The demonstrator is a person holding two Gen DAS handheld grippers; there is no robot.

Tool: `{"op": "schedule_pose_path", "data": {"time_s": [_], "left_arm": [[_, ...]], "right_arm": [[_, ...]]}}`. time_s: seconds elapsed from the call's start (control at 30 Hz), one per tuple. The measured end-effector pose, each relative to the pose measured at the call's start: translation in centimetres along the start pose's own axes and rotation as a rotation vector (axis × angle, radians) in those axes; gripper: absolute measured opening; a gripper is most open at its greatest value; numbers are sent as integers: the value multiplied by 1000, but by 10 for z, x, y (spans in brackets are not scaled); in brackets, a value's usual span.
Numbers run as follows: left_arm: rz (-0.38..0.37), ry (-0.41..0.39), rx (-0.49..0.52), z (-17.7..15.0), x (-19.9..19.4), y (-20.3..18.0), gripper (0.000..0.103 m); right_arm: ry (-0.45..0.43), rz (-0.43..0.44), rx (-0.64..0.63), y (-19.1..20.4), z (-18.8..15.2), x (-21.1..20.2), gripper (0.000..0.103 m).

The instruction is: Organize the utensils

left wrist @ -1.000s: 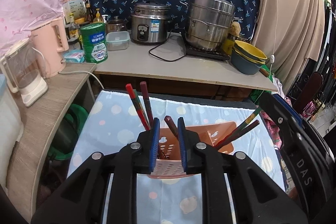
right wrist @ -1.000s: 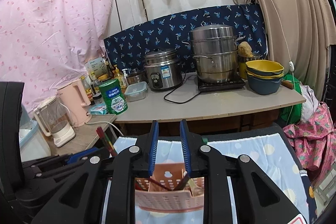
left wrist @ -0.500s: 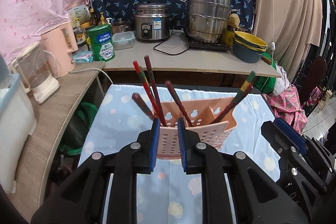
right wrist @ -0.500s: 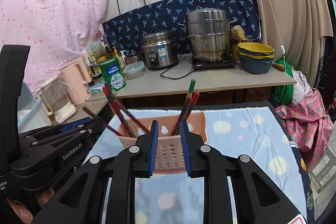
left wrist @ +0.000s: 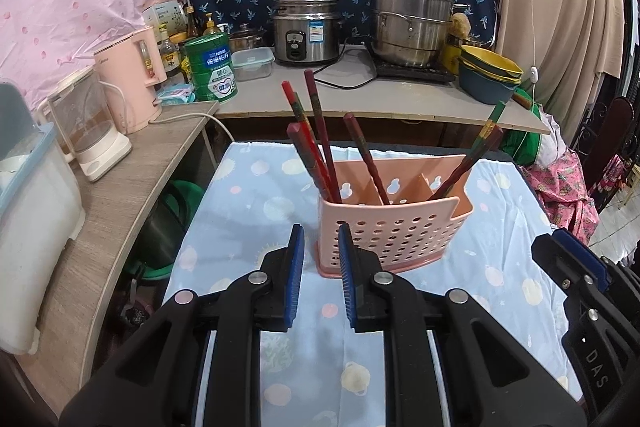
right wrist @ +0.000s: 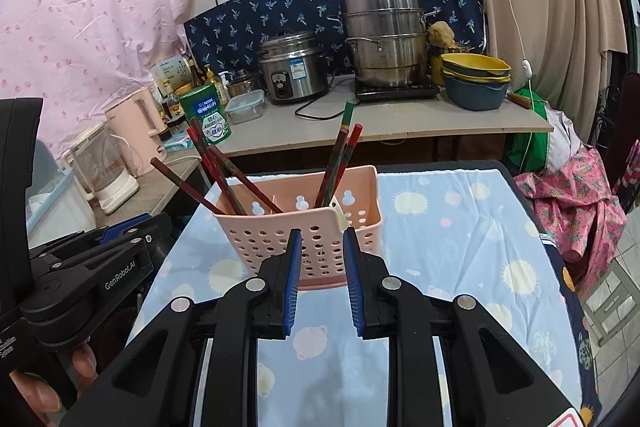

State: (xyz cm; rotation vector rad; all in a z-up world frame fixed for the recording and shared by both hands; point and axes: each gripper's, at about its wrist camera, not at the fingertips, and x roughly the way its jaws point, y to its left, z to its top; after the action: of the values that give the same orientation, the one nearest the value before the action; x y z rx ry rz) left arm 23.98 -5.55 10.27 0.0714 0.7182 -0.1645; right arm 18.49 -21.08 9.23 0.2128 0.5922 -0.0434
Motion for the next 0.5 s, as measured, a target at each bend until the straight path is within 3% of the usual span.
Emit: {"op": "schedule_pose_path", "data": {"time_s": [0.23, 0.5], "left_arm": [[15, 4, 2, -6, 0, -1, 23], [14, 15, 9, -14, 0, -3, 23]], "right_arm": [[21, -8, -6, 1, -6, -1, 37], [42, -28, -13, 0, -14, -1, 39]]}}
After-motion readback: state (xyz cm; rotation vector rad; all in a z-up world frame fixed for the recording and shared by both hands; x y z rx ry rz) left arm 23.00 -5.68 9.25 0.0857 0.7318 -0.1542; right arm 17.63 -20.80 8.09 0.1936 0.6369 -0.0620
